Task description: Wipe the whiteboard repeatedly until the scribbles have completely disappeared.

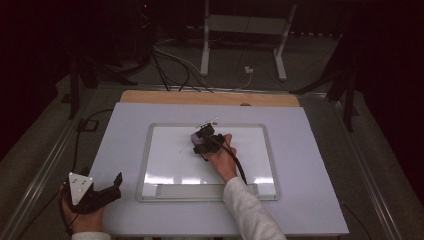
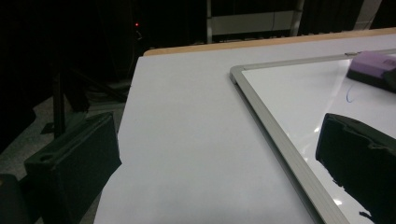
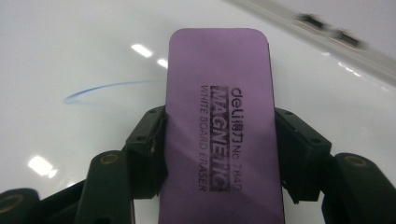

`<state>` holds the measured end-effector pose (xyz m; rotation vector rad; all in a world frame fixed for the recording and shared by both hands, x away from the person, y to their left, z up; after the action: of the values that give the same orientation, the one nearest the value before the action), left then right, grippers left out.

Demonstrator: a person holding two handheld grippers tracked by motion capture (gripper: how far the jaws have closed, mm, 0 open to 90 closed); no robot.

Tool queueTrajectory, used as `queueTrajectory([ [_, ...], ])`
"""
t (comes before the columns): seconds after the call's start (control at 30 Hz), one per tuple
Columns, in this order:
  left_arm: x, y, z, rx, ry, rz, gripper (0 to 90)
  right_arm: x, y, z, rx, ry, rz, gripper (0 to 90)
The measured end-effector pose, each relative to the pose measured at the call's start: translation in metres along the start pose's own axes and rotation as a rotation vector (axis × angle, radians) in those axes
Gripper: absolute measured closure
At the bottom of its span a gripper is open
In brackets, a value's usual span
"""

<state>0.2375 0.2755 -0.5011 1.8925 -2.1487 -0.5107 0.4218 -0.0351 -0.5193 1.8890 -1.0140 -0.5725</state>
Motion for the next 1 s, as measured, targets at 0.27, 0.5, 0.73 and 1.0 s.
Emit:
queueTrajectory([
  [0.27,0.000,0.001,0.000,0.002,-0.003,-0.001,0.5,-0.038,0.002,0.000,-0.015,0.252,-0.174,41.4],
  [0.5,-0.001,0.001,0.000,0.001,0.000,0.001,0.5,-0.001,-0.003,-0.006,-0.015,-0.034,0.020,41.3],
  [0.73,0.001,0.001,-0.001,0.002,-0.005,-0.001,0.5,-0.048,-0.001,-0.005,-0.015,0.259,-0.189,41.3],
  [1.0,-0.002,0.002,0.001,0.004,0.006,-0.001,0.5,-0.007,-0.006,-0.013,-0.023,-0.039,0.043,41.3],
])
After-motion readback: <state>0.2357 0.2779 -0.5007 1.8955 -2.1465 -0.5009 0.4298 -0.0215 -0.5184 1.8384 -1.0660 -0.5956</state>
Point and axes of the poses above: each handheld gripper's, and its own axes: y roughly backward along the jaws, z roughly out of its underside, x roughly to its right, the point moved 3 cm from there along -y, roughly forward along the jaws, and after that the axes turned 3 degrees about -x, right-handed, at the moved point
